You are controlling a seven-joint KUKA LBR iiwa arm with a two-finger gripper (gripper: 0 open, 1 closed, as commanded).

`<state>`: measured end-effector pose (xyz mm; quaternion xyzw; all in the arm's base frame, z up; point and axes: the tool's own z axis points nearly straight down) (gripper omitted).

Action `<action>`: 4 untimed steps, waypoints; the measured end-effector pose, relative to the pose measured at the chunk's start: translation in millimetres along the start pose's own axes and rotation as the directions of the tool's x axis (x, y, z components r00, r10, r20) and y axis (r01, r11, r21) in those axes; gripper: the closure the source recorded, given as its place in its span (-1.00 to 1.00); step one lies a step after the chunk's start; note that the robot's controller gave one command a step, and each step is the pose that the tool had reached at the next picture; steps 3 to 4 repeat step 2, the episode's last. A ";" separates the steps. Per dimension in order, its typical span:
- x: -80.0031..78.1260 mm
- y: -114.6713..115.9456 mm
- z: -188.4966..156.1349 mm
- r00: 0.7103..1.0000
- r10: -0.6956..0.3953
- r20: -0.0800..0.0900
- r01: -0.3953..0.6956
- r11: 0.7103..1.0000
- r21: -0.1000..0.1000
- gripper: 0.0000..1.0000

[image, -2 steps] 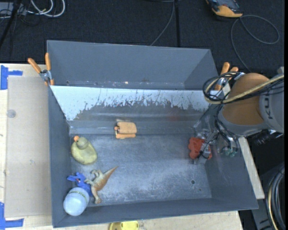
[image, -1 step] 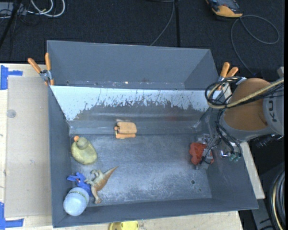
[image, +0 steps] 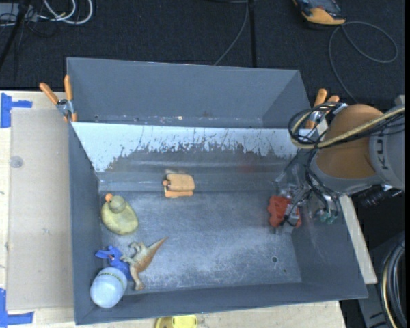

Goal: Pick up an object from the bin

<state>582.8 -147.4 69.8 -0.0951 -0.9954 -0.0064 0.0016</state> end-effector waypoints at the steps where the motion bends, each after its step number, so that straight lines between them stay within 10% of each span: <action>1: 0.0 0.0 0.0 1.000 -0.001 0.000 0.001 1.000 0.000 1.00; 4: 0.2 0.1 -1.0 1.000 -0.001 0.000 0.001 1.000 0.000 1.00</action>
Offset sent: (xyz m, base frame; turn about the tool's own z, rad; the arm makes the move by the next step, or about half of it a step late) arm -0.0001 -0.0001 0.0105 0.0000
